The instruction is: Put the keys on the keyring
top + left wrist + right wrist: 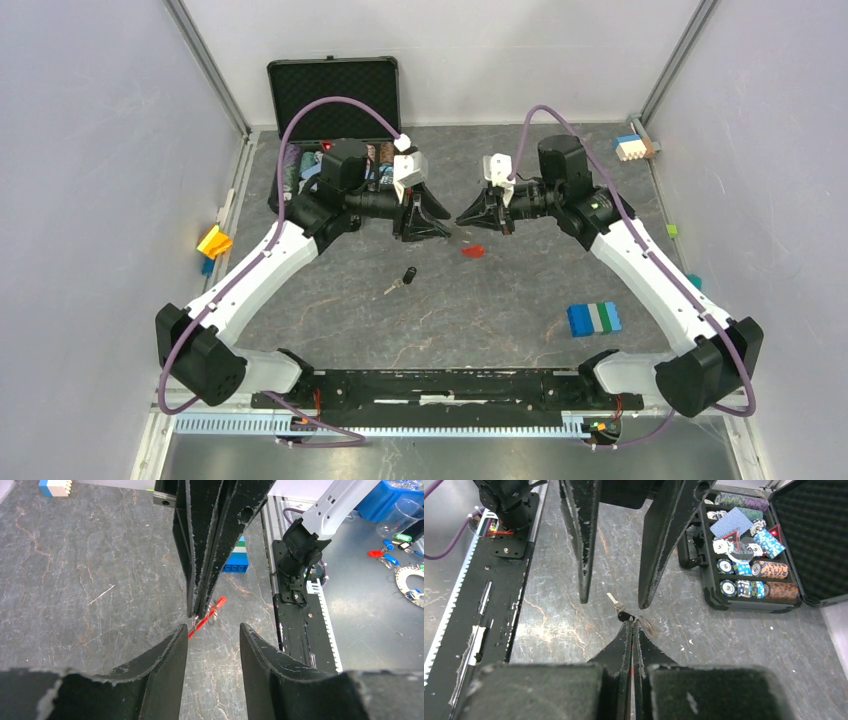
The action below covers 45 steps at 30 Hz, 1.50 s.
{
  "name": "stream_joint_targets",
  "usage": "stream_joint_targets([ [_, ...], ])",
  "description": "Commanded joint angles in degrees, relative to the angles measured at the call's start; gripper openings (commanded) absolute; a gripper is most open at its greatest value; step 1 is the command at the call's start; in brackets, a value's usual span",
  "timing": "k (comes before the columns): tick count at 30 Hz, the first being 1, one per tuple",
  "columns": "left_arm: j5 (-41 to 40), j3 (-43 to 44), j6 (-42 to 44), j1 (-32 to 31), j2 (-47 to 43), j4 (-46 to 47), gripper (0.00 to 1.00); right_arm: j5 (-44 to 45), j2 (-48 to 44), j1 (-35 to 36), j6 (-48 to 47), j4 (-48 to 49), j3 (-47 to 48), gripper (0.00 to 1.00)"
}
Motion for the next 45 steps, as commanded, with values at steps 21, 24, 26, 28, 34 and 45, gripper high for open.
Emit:
stream_joint_targets([
  [21,-3.6,-3.3,2.5,-2.1,0.2,4.9,0.3,-3.7,-3.4,0.3,7.1,9.9,-5.0,0.0],
  [24,-3.6,-3.2,1.5,-2.2,0.7,6.1,0.27,-3.7,-3.3,0.3,7.2,10.1,-5.2,0.0],
  [26,-3.5,-3.2,1.2,-2.3,0.9,6.5,0.25,-3.6,-3.3,0.3,7.4,10.3,-5.3,0.0],
  [28,-3.6,-3.3,1.1,-2.4,1.2,7.0,0.23,-3.7,-3.3,0.3,7.6,10.5,-5.3,0.0],
  [34,-3.0,-4.2,1.7,-2.7,1.5,7.5,0.16,-3.5,-3.4,0.3,8.1,11.0,-5.6,0.0],
  [45,-0.1,-5.8,5.0,-2.7,0.4,7.2,0.02,-2.8,-3.5,0.3,9.5,12.4,-6.7,0.0],
])
